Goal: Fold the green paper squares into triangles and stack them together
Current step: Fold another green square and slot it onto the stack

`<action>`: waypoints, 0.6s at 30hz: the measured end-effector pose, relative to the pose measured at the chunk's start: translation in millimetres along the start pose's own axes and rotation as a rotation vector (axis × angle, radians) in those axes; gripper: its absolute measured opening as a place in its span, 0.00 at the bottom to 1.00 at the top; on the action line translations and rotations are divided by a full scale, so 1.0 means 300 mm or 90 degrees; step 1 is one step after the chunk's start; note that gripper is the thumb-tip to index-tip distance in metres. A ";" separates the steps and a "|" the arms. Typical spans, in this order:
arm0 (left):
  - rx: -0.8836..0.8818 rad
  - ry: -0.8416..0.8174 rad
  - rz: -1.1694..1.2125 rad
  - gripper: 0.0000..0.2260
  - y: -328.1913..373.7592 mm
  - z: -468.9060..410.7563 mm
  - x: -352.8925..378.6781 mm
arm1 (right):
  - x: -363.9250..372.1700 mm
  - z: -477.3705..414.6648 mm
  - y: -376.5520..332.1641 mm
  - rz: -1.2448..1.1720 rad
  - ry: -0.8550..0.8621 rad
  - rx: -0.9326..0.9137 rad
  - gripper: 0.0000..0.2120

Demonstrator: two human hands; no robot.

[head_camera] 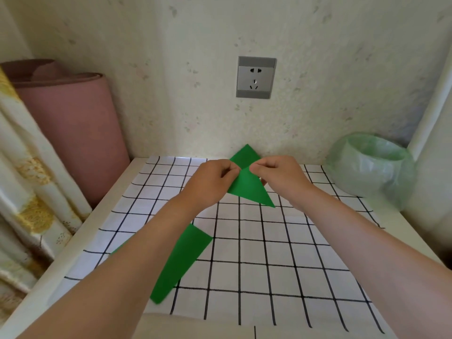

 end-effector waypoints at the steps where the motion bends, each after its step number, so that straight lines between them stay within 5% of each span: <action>1: 0.013 -0.001 -0.007 0.07 0.003 0.002 0.001 | 0.002 0.003 -0.001 -0.002 0.003 -0.004 0.04; 18: 0.115 -0.038 -0.183 0.12 -0.015 0.045 -0.073 | -0.004 0.004 0.007 -0.122 0.058 0.055 0.03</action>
Point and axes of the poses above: each hand's wrist, its own z-axis away from the middle knuckle, its own x-axis out of the palm, y = z × x, the point moved 2 cm from there along -z, towards the middle knuckle, and after that the axes turned 3 degrees about y, right-handed, at the moved point
